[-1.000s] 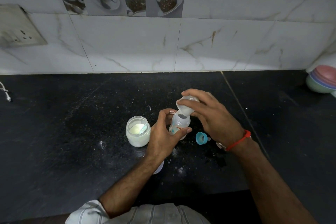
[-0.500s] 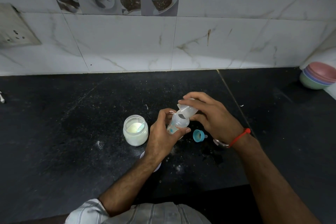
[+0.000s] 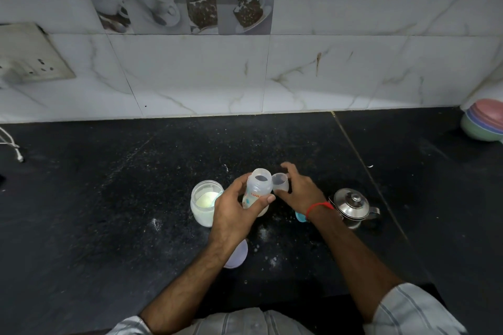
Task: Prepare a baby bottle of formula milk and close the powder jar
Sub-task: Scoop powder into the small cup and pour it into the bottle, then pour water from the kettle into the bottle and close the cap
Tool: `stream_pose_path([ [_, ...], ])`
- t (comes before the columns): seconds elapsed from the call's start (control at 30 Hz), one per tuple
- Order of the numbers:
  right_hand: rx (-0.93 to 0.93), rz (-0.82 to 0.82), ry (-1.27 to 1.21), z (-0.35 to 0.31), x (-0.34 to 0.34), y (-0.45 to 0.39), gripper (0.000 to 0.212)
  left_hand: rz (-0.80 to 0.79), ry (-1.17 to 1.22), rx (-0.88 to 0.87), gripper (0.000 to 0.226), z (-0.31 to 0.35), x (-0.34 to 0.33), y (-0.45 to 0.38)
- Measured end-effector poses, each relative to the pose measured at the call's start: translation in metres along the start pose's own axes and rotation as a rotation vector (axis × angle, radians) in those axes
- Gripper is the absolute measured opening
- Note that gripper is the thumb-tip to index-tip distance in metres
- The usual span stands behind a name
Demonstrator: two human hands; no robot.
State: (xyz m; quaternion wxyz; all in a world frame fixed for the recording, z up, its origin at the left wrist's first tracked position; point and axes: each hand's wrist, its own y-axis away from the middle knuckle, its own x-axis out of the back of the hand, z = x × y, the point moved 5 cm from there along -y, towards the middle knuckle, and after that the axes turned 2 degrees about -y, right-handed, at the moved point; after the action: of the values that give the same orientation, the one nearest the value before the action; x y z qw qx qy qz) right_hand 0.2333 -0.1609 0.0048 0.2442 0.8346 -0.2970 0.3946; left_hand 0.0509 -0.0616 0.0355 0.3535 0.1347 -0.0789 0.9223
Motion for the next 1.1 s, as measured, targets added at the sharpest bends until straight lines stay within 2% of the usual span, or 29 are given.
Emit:
stream_pose_path([
  [0.13,-0.025,0.01,0.131,0.01,-0.02,-0.004,0.046,0.033,-0.009,0.022,0.053,0.0,0.011,0.0],
  [0.33,-0.05,-0.042,0.174,0.019,-0.026,-0.007,0.057,0.021,0.001,0.04,0.051,-0.001,0.015,0.003],
  [0.43,-0.061,-0.068,0.145,0.023,-0.025,-0.007,0.079,0.005,0.008,0.036,0.053,0.0,0.011,0.005],
  [0.5,-0.031,-0.058,0.114,0.025,-0.024,-0.004,0.085,-0.01,0.013,0.035,0.054,0.001,0.008,0.005],
  [0.73,0.081,0.078,-0.048,0.017,-0.005,0.037,0.073,-0.041,0.032,0.031,0.053,0.001,-0.002,0.007],
  [0.8,0.136,0.193,-0.146,0.017,0.008,0.054,0.063,-0.044,0.041,0.037,0.05,0.0,-0.005,0.008],
  [0.9,0.222,0.656,-0.127,0.027,0.042,0.089,0.039,-0.056,0.054,0.043,0.051,-0.002,-0.008,0.008],
  [0.97,0.093,0.867,-0.032,0.048,0.059,0.108,0.036,-0.056,0.049,0.041,0.052,-0.002,-0.009,0.006],
  [1.0,-0.025,0.909,-0.022,0.063,0.064,0.114,0.042,-0.055,0.043,0.042,0.052,-0.002,-0.009,0.006],
  [1.1,-0.367,0.849,-0.269,0.11,0.057,0.122,0.062,-0.057,0.038,0.036,0.051,0.0,-0.012,0.004],
])
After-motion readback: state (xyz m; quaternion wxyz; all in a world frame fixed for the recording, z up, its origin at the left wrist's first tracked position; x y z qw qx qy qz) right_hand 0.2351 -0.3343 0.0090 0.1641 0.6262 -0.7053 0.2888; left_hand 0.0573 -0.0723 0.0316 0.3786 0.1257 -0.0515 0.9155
